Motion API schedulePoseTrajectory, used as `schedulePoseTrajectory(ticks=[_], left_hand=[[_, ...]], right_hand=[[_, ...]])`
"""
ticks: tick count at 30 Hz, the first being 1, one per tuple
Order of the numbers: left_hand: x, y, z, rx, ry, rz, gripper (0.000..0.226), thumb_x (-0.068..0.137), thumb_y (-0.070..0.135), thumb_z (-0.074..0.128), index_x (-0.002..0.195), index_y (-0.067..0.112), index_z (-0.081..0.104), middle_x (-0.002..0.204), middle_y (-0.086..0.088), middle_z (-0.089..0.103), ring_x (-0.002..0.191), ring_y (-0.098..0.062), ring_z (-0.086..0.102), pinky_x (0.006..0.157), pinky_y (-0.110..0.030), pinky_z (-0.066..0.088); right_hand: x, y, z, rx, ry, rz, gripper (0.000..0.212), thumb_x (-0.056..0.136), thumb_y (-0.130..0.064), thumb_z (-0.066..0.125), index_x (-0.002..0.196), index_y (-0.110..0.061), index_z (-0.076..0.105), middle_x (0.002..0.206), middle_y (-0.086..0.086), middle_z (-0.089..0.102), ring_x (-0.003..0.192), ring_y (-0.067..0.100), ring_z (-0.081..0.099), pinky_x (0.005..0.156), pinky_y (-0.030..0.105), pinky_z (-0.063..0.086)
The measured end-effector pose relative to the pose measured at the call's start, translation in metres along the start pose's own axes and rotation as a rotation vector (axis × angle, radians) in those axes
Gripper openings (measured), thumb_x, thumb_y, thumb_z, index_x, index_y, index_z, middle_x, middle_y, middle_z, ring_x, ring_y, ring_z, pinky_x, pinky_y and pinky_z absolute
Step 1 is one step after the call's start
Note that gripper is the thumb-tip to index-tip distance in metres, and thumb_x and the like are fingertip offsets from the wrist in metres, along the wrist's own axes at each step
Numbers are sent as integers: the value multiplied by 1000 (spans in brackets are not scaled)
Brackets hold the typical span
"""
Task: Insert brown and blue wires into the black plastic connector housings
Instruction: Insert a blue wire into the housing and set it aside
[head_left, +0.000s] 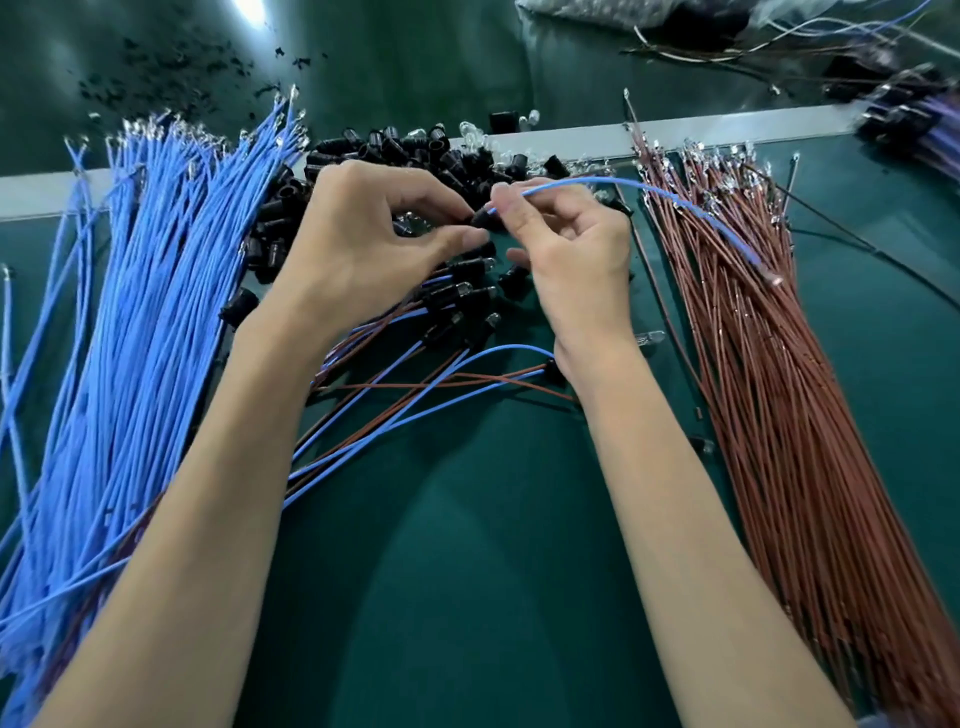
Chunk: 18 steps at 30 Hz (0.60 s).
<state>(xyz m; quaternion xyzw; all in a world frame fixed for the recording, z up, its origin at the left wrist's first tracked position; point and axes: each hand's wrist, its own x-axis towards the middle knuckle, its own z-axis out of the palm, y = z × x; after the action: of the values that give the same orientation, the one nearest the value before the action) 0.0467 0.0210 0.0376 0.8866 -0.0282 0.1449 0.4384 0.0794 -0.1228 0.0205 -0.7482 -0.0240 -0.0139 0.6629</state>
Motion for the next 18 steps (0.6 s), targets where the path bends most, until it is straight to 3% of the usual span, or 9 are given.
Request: schedulePoseTrajectory(ticks=[3,5,8,10,14,18], left_hand=[[1,-3,-2,-15,18,-31,13,78,26,78,88,27,70,74,17,66,67,12,59,71,-9,46],[1,-4,-2,-28,33,-48,13,77,25,78,87,28,70,74,17,65,65,13,59,69,-7,44],[1,-2,0,-10,13,-27,12,78,26,78,89,25,72,75,14,67,68,9,60,71,-11,46],[1,-1,1,10,-6,-16,13,78,27,78,90,22,74,77,9,70,71,5,61,74,-14,47],[2,-6,-3,-6,19,-48,12,78,26,77,89,23,73,76,10,68,66,7,59,67,-9,43],[2,-4,1,-1,6,-30,12,78,25,77,89,24,73,75,12,68,67,8,59,70,-11,45]], right_hand=[[1,-3,-1,165,87,75,15,88,-22,68,73,-21,68,79,-3,67,73,5,61,61,22,52],[4,-3,-4,229,140,85,18,90,-20,66,72,-21,66,79,-2,67,71,2,60,58,18,49],[2,0,-3,83,47,53,22,85,-21,72,64,-24,67,97,7,66,85,13,62,73,30,54],[-1,1,0,18,12,50,19,82,-24,74,64,-25,68,94,1,68,90,17,64,85,42,53],[2,-3,-5,232,125,87,18,87,-19,69,71,-23,62,71,-11,64,67,-2,58,62,21,50],[0,-2,-6,101,30,43,19,84,-15,72,68,-23,64,81,-2,65,68,3,57,64,24,49]])
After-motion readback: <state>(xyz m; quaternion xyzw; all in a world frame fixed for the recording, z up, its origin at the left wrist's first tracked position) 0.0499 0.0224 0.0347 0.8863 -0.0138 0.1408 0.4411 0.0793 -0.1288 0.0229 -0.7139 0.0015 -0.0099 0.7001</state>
